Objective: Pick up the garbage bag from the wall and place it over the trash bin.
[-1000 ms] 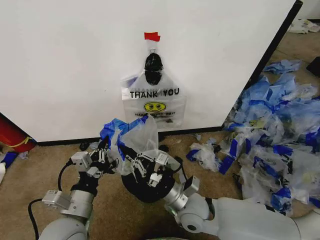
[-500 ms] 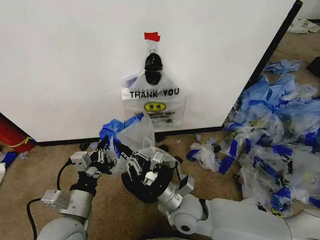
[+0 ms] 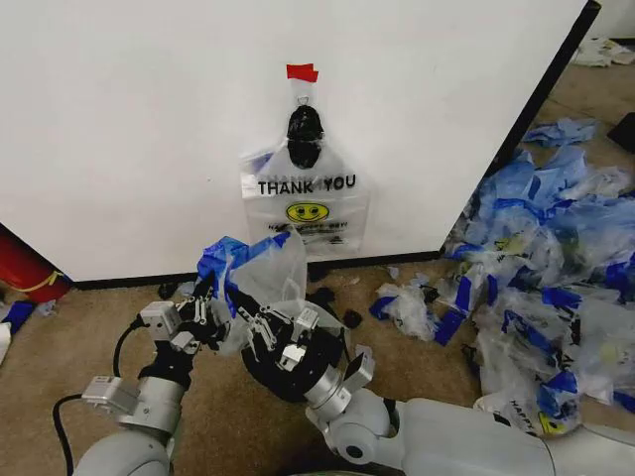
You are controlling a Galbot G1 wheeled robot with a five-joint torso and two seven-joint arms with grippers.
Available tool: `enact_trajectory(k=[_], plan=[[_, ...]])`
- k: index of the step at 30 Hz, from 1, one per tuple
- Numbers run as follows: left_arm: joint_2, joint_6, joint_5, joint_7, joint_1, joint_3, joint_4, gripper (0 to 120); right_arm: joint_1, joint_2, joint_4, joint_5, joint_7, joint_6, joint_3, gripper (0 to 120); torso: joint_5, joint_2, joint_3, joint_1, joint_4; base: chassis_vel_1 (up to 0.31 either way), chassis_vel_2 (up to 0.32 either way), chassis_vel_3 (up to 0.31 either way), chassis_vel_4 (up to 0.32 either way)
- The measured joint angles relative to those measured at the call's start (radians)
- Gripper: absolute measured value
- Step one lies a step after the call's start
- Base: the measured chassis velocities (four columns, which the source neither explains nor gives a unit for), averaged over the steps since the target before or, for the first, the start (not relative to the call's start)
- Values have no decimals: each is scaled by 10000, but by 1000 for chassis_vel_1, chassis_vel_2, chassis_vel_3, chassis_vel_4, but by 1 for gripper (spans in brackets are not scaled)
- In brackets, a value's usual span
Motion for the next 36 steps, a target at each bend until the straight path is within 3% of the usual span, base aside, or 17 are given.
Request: enact_trajectory(k=[13,26,36], plan=[[38,10,-55,-1,-157,189,51,0,-644,-607,176,-199,-236,148,387,0,2,0,0,0,1,0,0,0,0],[-109,246,-164,-322,55,782,-177,0,-1772,-2913,1618,-428,-442,177,1373,0,1,0,-1,-1,0,0,0,0,0],[-120,375,-325,-610,387,782,-607,0,-3238,-3675,2206,-650,-550,308,2518,0,1,0,-1,-1,-1,0,0,0,0]])
